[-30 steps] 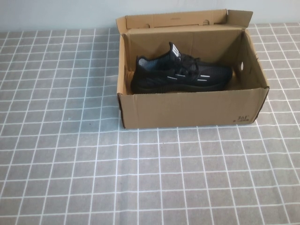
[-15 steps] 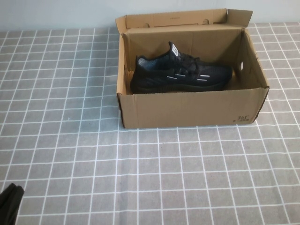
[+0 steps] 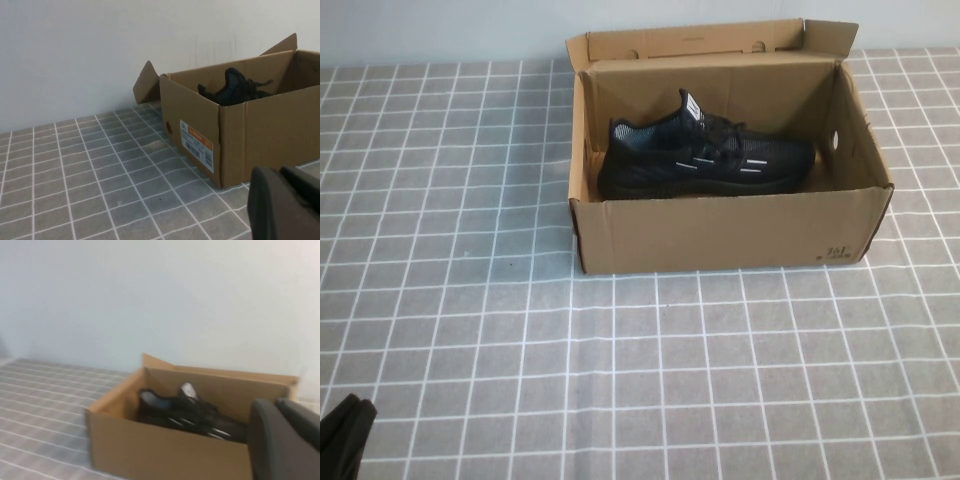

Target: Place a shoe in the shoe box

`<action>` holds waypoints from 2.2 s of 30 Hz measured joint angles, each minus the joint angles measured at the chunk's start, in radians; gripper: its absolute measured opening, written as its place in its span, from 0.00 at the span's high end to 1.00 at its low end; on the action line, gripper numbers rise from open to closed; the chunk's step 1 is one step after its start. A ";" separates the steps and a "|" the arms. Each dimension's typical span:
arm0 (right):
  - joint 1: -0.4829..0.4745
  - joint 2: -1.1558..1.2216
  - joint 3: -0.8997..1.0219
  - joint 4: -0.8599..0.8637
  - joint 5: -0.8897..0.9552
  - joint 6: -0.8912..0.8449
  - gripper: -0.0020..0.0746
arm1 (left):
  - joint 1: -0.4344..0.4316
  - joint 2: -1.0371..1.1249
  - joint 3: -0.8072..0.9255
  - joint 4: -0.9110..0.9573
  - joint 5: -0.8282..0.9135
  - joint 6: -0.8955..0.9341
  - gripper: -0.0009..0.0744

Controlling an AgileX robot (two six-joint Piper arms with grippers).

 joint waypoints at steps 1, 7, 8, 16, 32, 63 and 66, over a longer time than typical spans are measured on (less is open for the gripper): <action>-0.027 0.000 0.014 -0.006 0.000 -0.002 0.99 | 0.000 0.000 0.000 0.000 0.000 0.000 0.99; -0.281 -0.009 0.197 0.009 -0.080 -0.003 0.99 | 0.000 0.000 0.000 0.000 0.002 0.000 0.99; -0.321 -0.017 0.228 0.009 -0.103 -0.003 0.99 | 0.000 0.000 0.000 0.000 0.002 0.000 0.99; -0.412 -0.178 0.419 0.032 -0.201 -0.003 0.99 | 0.000 0.000 0.000 0.000 0.002 0.000 0.99; -0.412 -0.227 0.421 0.082 -0.100 -0.013 0.99 | 0.000 0.000 0.000 0.002 0.002 0.000 0.99; -0.414 -0.227 0.421 0.412 0.151 -0.431 0.99 | 0.000 0.000 0.000 0.002 0.002 0.000 0.99; -0.414 -0.227 0.421 0.412 0.151 -0.431 0.99 | 0.000 0.000 0.000 0.002 0.002 0.000 0.99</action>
